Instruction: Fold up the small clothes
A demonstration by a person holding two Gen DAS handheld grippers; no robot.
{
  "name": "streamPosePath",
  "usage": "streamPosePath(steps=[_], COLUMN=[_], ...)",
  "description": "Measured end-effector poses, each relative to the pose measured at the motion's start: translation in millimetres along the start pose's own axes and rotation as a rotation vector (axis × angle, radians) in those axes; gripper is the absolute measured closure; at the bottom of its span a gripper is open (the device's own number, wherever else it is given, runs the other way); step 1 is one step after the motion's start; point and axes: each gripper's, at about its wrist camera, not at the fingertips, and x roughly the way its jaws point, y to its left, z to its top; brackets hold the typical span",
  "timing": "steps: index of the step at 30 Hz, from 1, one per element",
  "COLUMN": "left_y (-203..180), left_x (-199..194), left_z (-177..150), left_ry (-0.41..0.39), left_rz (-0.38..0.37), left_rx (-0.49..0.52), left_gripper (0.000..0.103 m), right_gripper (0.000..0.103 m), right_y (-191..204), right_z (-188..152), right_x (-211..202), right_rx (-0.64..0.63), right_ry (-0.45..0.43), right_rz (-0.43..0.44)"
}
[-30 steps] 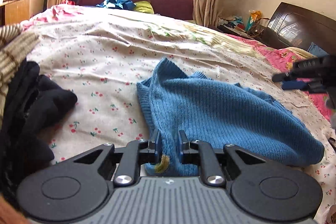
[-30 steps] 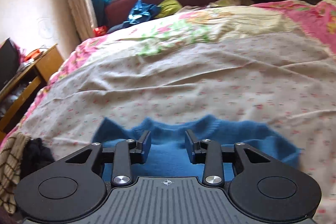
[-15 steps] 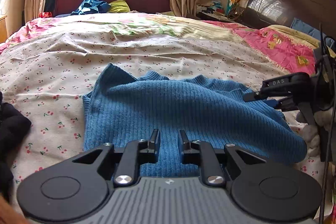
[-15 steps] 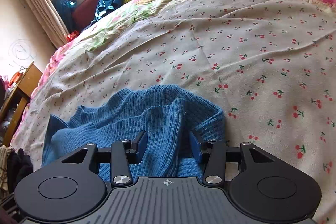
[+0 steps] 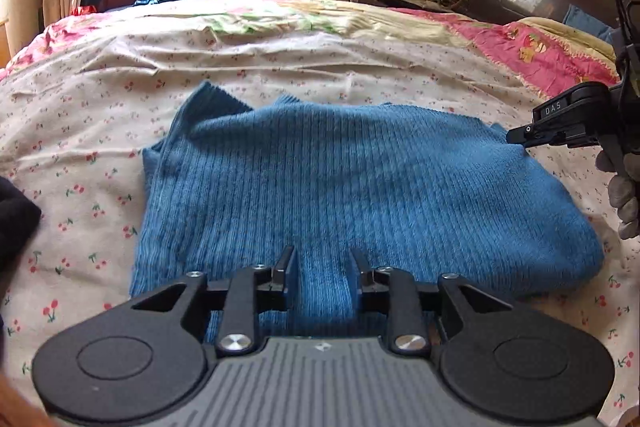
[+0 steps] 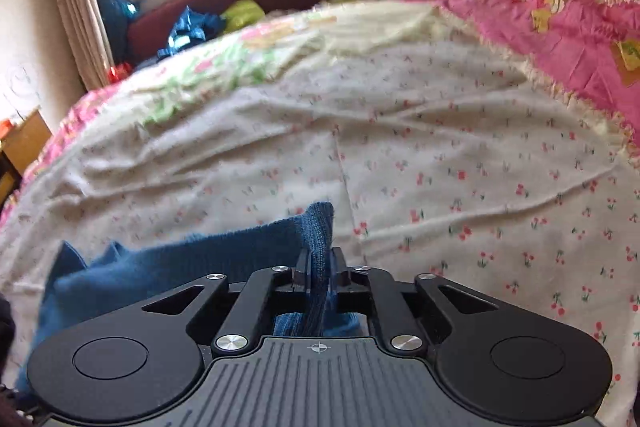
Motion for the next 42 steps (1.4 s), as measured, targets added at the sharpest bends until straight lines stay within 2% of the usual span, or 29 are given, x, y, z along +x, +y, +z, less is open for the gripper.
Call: streamPosePath(steps=[2,5,7,9,11,12,13,15,17,19,23,27,28,29,30,31,36,38,40,42], left_y=[6.7,17.9,26.8,37.0,48.8,54.9,61.0,69.5,69.6,66.4,70.0,77.9,80.3,82.2,83.0,83.3,77.9,73.7,71.6,71.4], left_x=[-6.4,-22.0,-32.9,-39.2,-38.0,-36.2,-33.9,-29.4,-29.8,-30.1,-27.2,-30.9,-33.0,-35.3,-36.5,-37.6,-33.1,-30.5,-28.1,-25.1], left_z=[-3.5,-7.5,-10.5,-13.7,-16.0,-17.4,-18.6,-21.9,-23.8,-25.1,-25.5,-26.0,-26.2,-26.2,-26.0,-25.8,-26.4,-26.5,-27.6,-27.9], left_ry=[0.007,-0.016,-0.059,-0.104,-0.116,-0.112,-0.103,-0.084,-0.088,-0.091,-0.077,-0.079,-0.087,-0.097,-0.108,-0.117,-0.109,-0.104,-0.095,-0.083], left_rz=[-0.009,-0.01,0.016,0.055,0.1,0.105,0.096,0.079,0.066,0.058,-0.01,-0.049,-0.052,-0.048,-0.039,-0.032,-0.007,0.008,0.021,0.028], left_rx=[-0.008,-0.037,-0.063,-0.095,-0.133,-0.16,-0.186,-0.218,-0.205,-0.181,-0.193,-0.227,-0.239,-0.248,-0.253,-0.253,-0.225,-0.198,-0.182,-0.174], left_gripper=[0.063,0.063,0.062,0.06,0.058,0.058,0.058,0.058,0.058,0.058,0.057,0.057,0.057,0.057,0.057,0.057,0.056,0.056,0.056,0.056], right_gripper=[0.089,0.08,0.077,0.073,0.064,0.057,0.055,0.055,0.054,0.048,0.047,0.048,0.055,0.068,0.095,0.098,0.098,0.098,0.091,0.087], right_y=[1.1,4.8,20.2,48.6,83.5,102.5,120.6,158.4,196.7,229.4,270.4,297.8,302.6,306.4,309.5,312.1,345.6,352.9,354.6,345.4], right_z=[-12.4,-21.7,-20.8,-17.4,-12.1,-10.0,-8.2,-6.9,-5.9,-5.4,-12.0,-20.9,-23.3,-24.7,-24.9,-24.1,-28.9,-32.8,-36.2,-35.0], right_x=[7.0,-16.7,-38.7,-54.4,-60.3,-58.7,-53.6,-34.9,-6.4,20.8,60.0,80.3,84.5,88.0,89.9,90.2,62.7,65.8,80.7,85.9], right_rx=[0.004,0.028,-0.014,-0.095,-0.175,-0.208,-0.225,-0.231,-0.254,-0.258,-0.191,-0.252,-0.271,-0.29,-0.303,-0.305,-0.416,-0.45,-0.474,-0.43], right_ry=[0.028,-0.067,-0.153,-0.204,-0.228,-0.217,-0.195,-0.125,-0.038,0.036,0.177,0.204,0.199,0.191,0.189,0.197,0.146,0.132,0.156,0.172], right_rz=[-0.031,-0.06,-0.088,-0.051,0.016,0.071,0.132,0.233,0.304,0.325,0.319,0.185,0.151,0.124,0.108,0.12,0.241,0.245,0.253,0.259])
